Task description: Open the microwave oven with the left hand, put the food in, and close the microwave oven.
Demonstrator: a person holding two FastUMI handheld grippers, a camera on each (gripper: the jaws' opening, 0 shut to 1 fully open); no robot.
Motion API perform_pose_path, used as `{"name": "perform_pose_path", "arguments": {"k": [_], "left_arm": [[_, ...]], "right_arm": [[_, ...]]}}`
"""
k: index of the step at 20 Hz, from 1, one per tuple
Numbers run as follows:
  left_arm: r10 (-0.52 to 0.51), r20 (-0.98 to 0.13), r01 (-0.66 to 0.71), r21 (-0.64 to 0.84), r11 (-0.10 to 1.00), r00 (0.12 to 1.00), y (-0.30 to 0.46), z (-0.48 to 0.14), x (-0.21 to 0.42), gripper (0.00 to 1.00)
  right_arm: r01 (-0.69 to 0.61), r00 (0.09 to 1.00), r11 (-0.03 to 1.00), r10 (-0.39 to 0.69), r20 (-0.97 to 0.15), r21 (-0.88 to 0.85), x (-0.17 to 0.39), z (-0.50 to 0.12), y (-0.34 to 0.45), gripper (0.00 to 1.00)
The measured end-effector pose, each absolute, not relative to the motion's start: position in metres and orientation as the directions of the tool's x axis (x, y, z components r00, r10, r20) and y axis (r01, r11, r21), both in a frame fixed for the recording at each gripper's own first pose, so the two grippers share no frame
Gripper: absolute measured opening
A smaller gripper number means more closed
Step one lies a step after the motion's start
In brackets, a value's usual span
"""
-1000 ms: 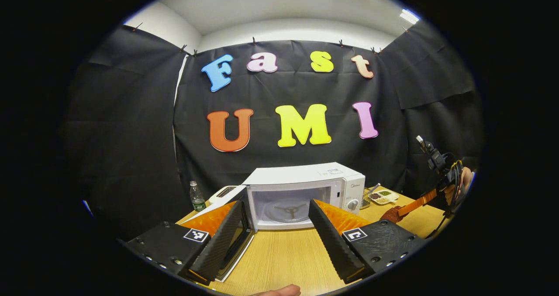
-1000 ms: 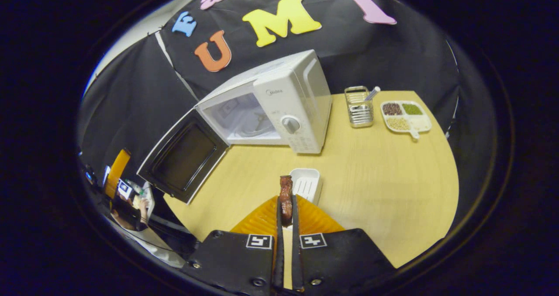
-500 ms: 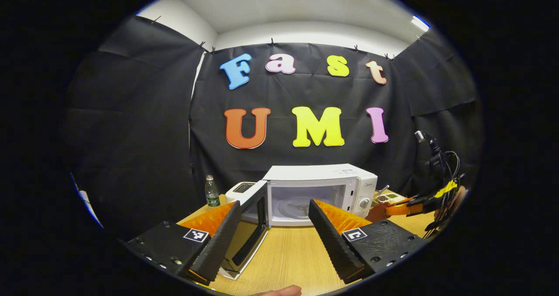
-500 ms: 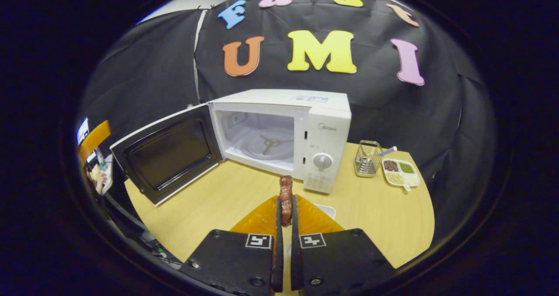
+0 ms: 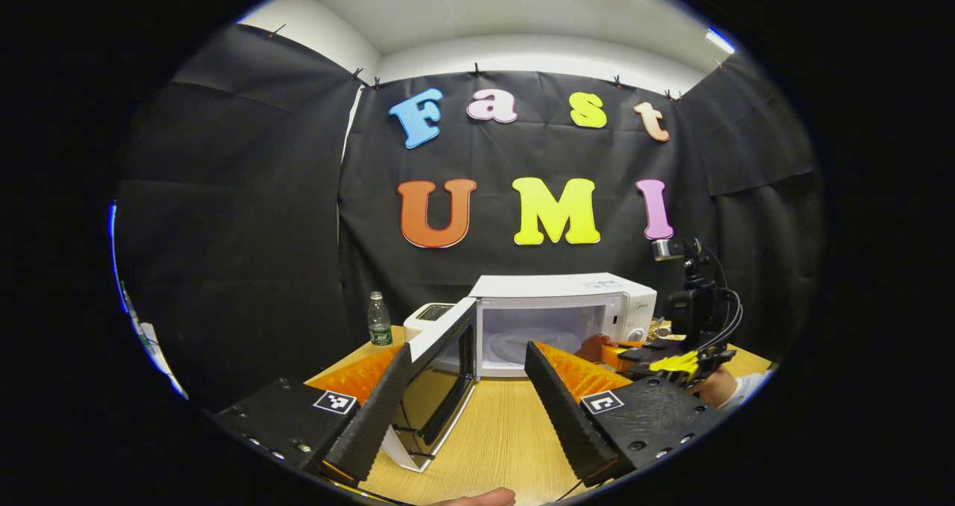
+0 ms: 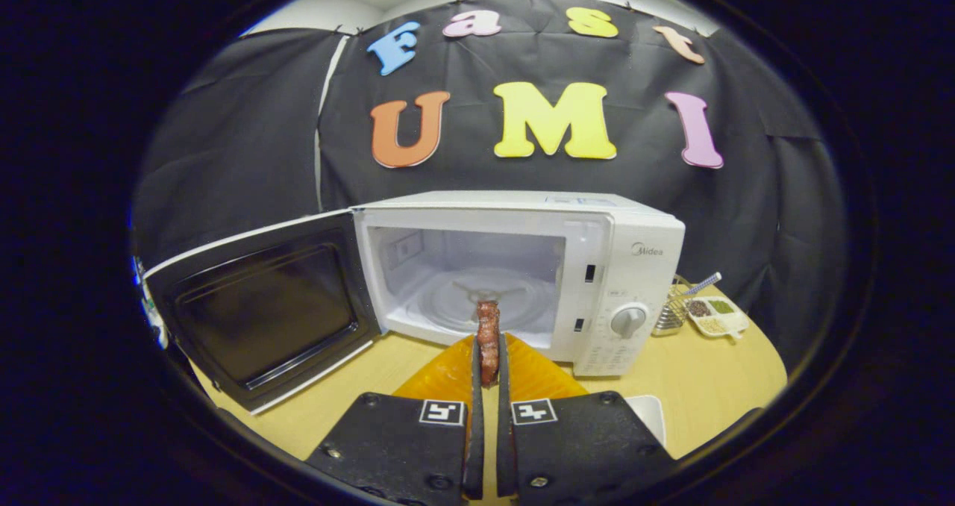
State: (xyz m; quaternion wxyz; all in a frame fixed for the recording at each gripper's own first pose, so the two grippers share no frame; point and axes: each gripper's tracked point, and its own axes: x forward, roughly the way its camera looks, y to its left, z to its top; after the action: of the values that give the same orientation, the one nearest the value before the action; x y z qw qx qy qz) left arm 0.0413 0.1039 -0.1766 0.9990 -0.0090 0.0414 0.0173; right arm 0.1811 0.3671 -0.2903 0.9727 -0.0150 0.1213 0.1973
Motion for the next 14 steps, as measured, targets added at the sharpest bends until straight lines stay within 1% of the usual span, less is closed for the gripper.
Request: {"name": "perform_pose_path", "arguments": {"k": [3, 5, 7, 9, 11, 14], "left_arm": [[0.021, -0.095, -0.023, -0.024, 0.999, 0.995, 0.103, -0.183, 0.046, 0.93], [0.017, -0.104, -0.020, -0.030, 0.999, 0.994, 0.101, -0.187, 0.049, 0.93], [0.003, -0.131, -0.007, -0.031, 1.000, 0.991, 0.095, -0.194, 0.049, 0.93], [0.015, -0.145, -0.016, -0.004, 1.000, 0.989, 0.098, -0.196, 0.050, 0.94], [0.030, -0.139, -0.029, 0.012, 1.000, 0.990, 0.099, -0.193, 0.051, 0.94], [0.021, -0.152, -0.022, -0.005, 1.000, 0.988, 0.094, -0.195, 0.052, 0.93]], "right_arm": [[-0.314, 0.938, 0.946, 0.322, -0.128, 0.080, 0.210, -0.286, 0.391, 0.10], [-0.256, 0.959, 0.957, 0.269, -0.088, 0.138, 0.229, -0.290, 0.400, 0.11], [-0.250, 0.961, 0.946, 0.268, -0.065, 0.204, 0.242, -0.292, 0.421, 0.11], [-0.259, 0.962, 0.929, 0.272, -0.013, 0.267, 0.258, -0.285, 0.436, 0.11], [-0.256, 0.962, 0.902, 0.272, 0.001, 0.348, 0.274, -0.285, 0.452, 0.11], [-0.210, 0.962, 0.844, 0.268, -0.049, 0.494, 0.298, -0.297, 0.468, 0.11]]}}
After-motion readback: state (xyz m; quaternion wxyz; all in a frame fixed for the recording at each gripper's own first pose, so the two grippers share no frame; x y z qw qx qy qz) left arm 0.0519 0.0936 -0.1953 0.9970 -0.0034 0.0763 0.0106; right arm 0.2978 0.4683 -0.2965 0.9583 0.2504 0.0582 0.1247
